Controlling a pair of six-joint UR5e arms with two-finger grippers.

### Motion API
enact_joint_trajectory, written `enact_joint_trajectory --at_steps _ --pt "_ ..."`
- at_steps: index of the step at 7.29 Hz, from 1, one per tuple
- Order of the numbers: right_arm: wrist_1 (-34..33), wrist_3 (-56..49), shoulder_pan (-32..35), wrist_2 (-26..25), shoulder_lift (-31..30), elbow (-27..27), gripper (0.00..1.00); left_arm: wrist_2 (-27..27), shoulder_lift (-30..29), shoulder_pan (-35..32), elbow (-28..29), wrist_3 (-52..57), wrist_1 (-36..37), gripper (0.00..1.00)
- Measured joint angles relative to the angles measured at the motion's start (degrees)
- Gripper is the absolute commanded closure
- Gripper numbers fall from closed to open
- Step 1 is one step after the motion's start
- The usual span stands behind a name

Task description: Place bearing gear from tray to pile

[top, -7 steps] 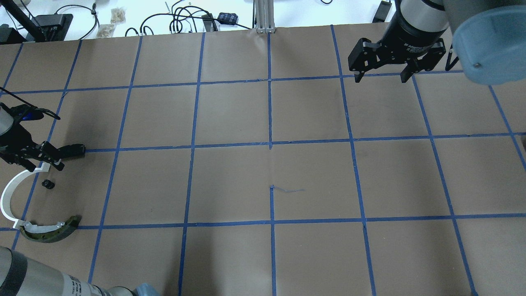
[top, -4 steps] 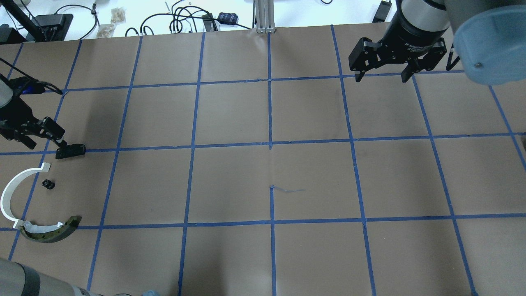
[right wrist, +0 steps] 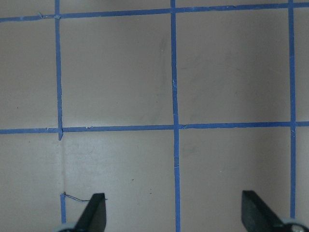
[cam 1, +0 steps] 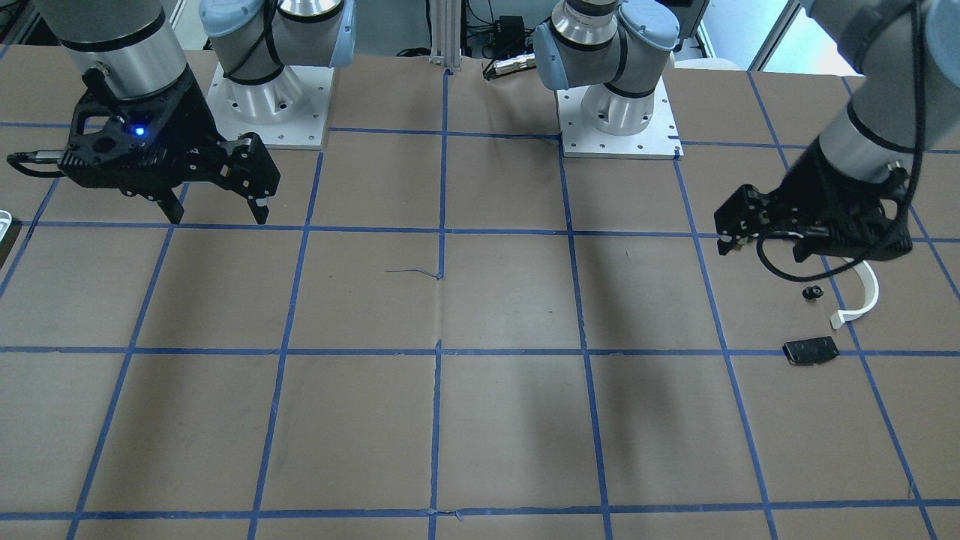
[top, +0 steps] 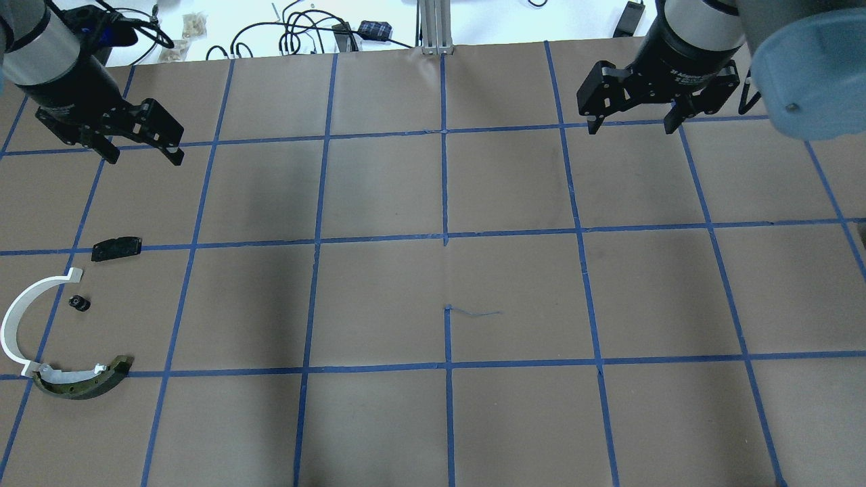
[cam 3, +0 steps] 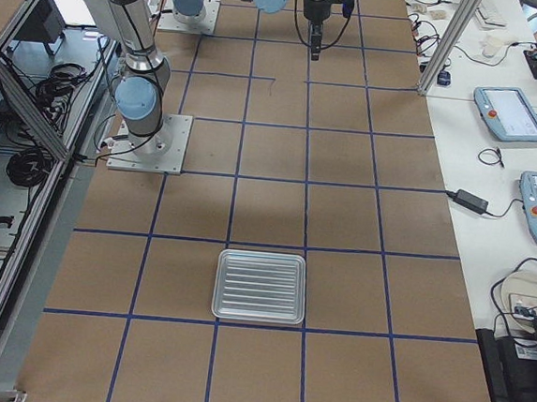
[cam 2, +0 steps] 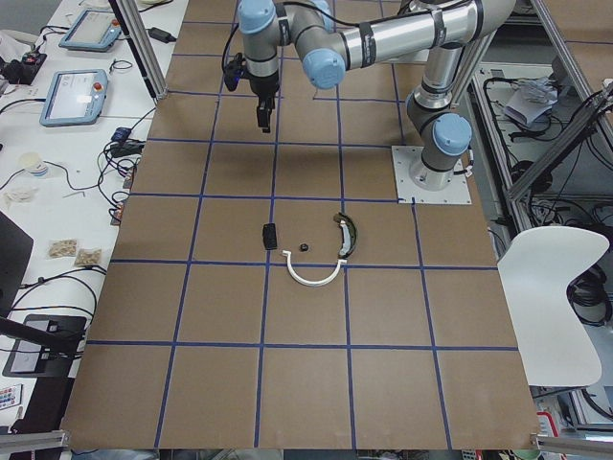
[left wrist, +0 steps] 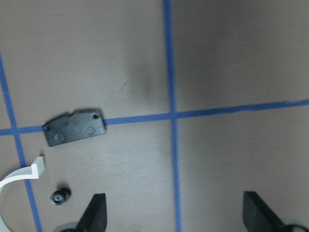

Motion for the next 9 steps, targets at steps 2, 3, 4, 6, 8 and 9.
enact_joint_trajectory --at_steps 2,3,4,6,8,9 --pt "0.1 0.0 0.0 0.1 -0.3 0.0 0.0 -1.1 5.0 -4.4 0.1 -4.3 -4.4 0.0" --pt "0.3 0.2 0.1 0.0 -0.7 0.0 0.0 -1.5 5.6 -6.2 -0.3 -6.2 -5.0 0.0" --pt "0.7 0.3 0.3 -0.4 -1.2 0.1 0.0 -1.6 5.4 -7.6 -1.1 -8.0 -5.0 0.0" --pt "1.0 0.1 0.3 -0.8 -2.5 0.3 0.0 -1.4 5.0 -10.7 -2.5 -11.1 -4.9 0.0" --pt "1.2 -0.2 0.4 -0.6 -3.0 1.1 0.0 -0.6 5.0 -11.9 -2.9 -11.7 -4.5 0.0" --pt "1.2 -0.2 0.5 -0.4 -3.1 1.3 0.0 -0.5 5.1 -11.7 -3.0 -11.7 -4.3 0.0"
